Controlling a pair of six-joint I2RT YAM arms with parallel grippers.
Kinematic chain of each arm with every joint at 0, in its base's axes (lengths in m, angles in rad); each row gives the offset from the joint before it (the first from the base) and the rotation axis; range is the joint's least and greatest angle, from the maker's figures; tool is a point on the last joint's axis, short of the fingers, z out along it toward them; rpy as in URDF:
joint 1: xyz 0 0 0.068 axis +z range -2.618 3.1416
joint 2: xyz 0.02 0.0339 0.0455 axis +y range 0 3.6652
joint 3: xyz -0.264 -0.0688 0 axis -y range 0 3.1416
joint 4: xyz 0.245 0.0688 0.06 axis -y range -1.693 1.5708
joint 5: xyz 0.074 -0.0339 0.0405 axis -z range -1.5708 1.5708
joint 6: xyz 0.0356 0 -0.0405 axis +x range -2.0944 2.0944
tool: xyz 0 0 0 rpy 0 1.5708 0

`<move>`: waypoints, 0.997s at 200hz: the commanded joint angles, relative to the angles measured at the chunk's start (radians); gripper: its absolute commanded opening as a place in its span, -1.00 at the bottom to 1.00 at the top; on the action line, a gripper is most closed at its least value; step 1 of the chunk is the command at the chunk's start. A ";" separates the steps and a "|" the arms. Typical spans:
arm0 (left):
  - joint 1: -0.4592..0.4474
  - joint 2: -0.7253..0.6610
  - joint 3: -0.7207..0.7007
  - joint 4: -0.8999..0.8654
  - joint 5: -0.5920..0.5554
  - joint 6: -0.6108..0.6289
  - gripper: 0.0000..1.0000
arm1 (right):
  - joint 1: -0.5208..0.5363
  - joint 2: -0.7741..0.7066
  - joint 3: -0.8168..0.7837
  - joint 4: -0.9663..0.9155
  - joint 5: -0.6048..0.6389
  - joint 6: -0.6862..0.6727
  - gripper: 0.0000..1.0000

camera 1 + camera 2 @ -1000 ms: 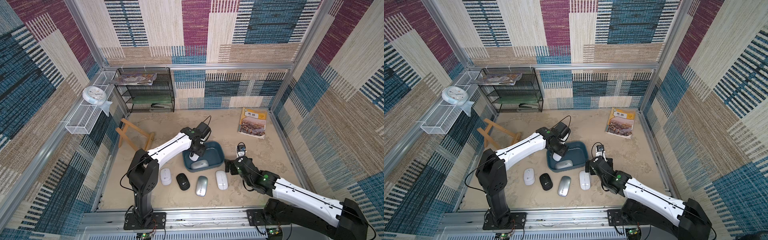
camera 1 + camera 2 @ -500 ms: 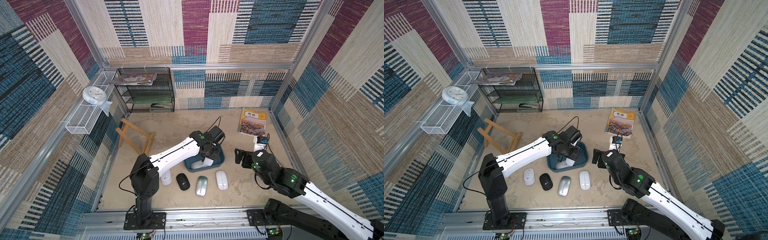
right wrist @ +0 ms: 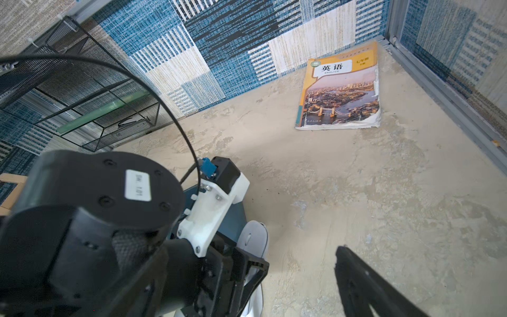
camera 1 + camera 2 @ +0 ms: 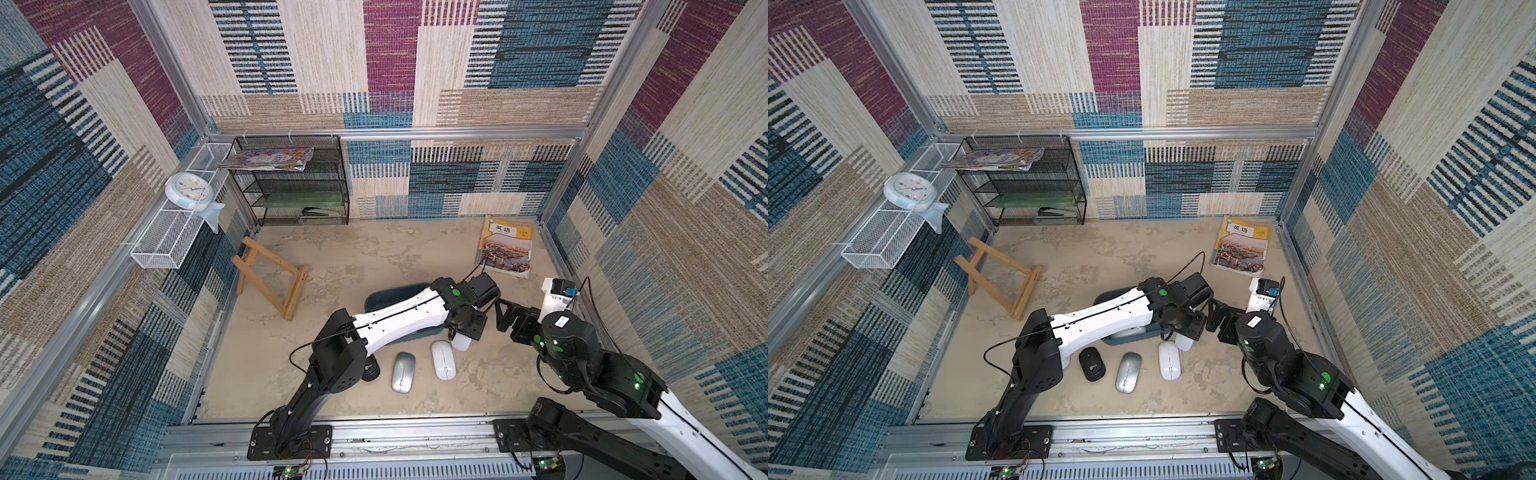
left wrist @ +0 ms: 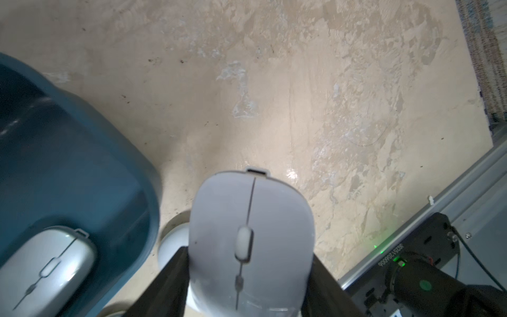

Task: Take out the mouse from the storage box
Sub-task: Place the mouse at the center of the board.

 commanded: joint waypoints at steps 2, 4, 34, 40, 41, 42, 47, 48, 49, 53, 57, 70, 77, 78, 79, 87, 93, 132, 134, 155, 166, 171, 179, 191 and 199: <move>0.000 0.047 0.047 -0.034 0.000 -0.029 0.03 | 0.001 -0.029 0.003 -0.011 -0.006 0.016 0.96; 0.000 0.051 0.052 -0.034 -0.001 -0.030 0.02 | 0.000 -0.033 0.003 -0.012 -0.008 0.016 0.96; 0.000 0.136 0.146 -0.057 0.009 -0.036 0.02 | 0.001 -0.076 0.006 -0.029 -0.025 0.019 0.97; 0.000 0.152 0.163 -0.061 0.012 -0.038 0.01 | 0.001 -0.083 0.006 -0.034 -0.023 0.021 0.97; -0.001 0.153 0.165 -0.063 0.012 -0.038 0.01 | 0.001 -0.084 0.005 -0.035 -0.023 0.022 0.96; -0.001 0.157 0.167 -0.063 0.012 -0.038 0.01 | 0.001 -0.086 0.005 -0.036 -0.023 0.022 0.97; -0.001 0.170 0.181 -0.069 0.012 -0.038 0.01 | 0.001 -0.093 0.005 -0.040 -0.021 0.025 0.96; 0.000 0.173 0.184 -0.070 0.011 -0.039 0.01 | 0.001 -0.094 0.005 -0.041 -0.021 0.024 0.96; -0.001 0.176 0.187 -0.071 0.011 -0.039 0.01 | 0.001 -0.095 0.005 -0.042 -0.021 0.025 0.97; -0.001 0.186 0.197 -0.075 0.008 -0.039 0.01 | 0.001 -0.099 0.003 -0.044 -0.019 0.028 0.96; 0.000 0.195 0.206 -0.079 0.005 -0.039 0.01 | 0.002 -0.103 0.002 -0.047 -0.019 0.030 0.96; 0.000 0.227 0.244 -0.097 -0.007 -0.038 0.02 | 0.001 -0.114 -0.003 -0.051 -0.019 0.036 0.96; 0.000 0.244 0.271 -0.109 -0.014 -0.035 0.01 | 0.001 -0.120 -0.006 -0.051 -0.019 0.039 0.96; 0.001 0.247 0.275 -0.112 -0.015 -0.035 0.02 | 0.001 -0.120 -0.007 -0.050 -0.020 0.039 0.96; 0.001 0.250 0.279 -0.113 -0.015 -0.035 0.01 | 0.001 -0.122 -0.006 -0.049 -0.020 0.040 0.96; 0.000 0.274 0.312 -0.131 -0.023 -0.033 0.01 | 0.001 -0.125 -0.010 -0.050 -0.019 0.040 0.96; 0.003 0.290 0.332 -0.143 -0.029 -0.033 0.02 | 0.001 -0.127 -0.013 -0.050 -0.017 0.041 0.96; 0.014 0.337 0.361 -0.151 -0.044 -0.045 0.05 | 0.000 -0.125 -0.030 -0.053 0.008 0.036 0.96; 0.015 0.339 0.362 -0.152 -0.045 -0.045 0.07 | 0.001 -0.126 -0.031 -0.053 0.007 0.036 0.96; 0.017 0.353 0.372 -0.152 -0.048 -0.047 0.12 | 0.001 -0.129 -0.038 -0.047 0.010 0.034 0.96; 0.018 0.361 0.380 -0.152 -0.044 -0.046 0.14 | 0.001 -0.128 -0.038 -0.047 0.012 0.033 0.96; 0.017 0.363 0.383 -0.151 -0.041 -0.045 0.17 | 0.000 -0.128 -0.038 -0.046 0.012 0.033 0.96; 0.018 0.367 0.386 -0.151 -0.038 -0.044 0.21 | 0.001 -0.129 -0.038 -0.044 0.013 0.031 0.96; 0.019 0.367 0.388 -0.151 -0.034 -0.043 0.28 | 0.000 -0.128 -0.038 -0.043 0.016 0.030 0.96; 0.021 0.367 0.389 -0.151 -0.029 -0.040 0.34 | 0.001 -0.128 -0.037 -0.043 0.017 0.030 0.96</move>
